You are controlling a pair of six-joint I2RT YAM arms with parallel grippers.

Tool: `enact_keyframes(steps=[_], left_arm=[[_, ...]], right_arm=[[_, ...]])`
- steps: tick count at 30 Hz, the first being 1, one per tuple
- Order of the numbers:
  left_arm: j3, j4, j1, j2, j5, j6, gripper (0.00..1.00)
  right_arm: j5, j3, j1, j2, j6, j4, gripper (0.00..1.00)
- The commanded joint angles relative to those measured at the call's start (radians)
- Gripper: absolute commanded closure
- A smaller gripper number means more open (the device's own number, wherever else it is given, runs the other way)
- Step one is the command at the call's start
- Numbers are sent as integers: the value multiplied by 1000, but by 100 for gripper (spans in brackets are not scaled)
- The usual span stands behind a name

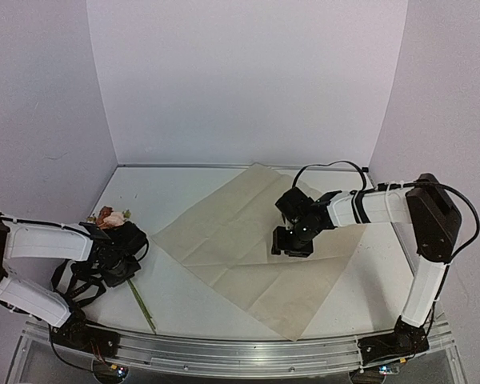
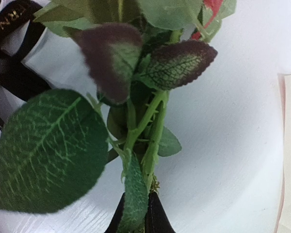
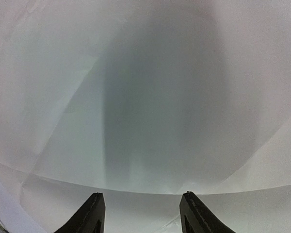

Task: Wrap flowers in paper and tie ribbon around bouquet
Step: Pick up the fake flower from the center of the board, then move the flattened wrapping paper to the center of the board.

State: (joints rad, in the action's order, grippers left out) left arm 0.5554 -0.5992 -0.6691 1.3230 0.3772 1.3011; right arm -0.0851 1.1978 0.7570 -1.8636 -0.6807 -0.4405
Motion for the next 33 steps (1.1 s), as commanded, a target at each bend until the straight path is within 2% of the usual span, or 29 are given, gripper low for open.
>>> enact_keyframes(steps=[1,6,11,19,27,33], left_arm=[[94,-71,0,-94,122,-61,100],[220,-130,18,-145,183,-187,100],[371,-97,73,-124,129,-356,100],[560,49,208,-5,-138,-599,100],[681,184,226,165,-403,-738,100],[739,270,222,299,-619,-782,100]], right_arm=[[9,43,6,-43,-5,14,44],[33,36,35,-64,-31,13,44],[42,33,67,-93,-51,8,44],[62,81,138,-140,-139,-33,44],[48,148,200,-208,-183,-55,43],[19,123,202,-213,-140,-55,42]])
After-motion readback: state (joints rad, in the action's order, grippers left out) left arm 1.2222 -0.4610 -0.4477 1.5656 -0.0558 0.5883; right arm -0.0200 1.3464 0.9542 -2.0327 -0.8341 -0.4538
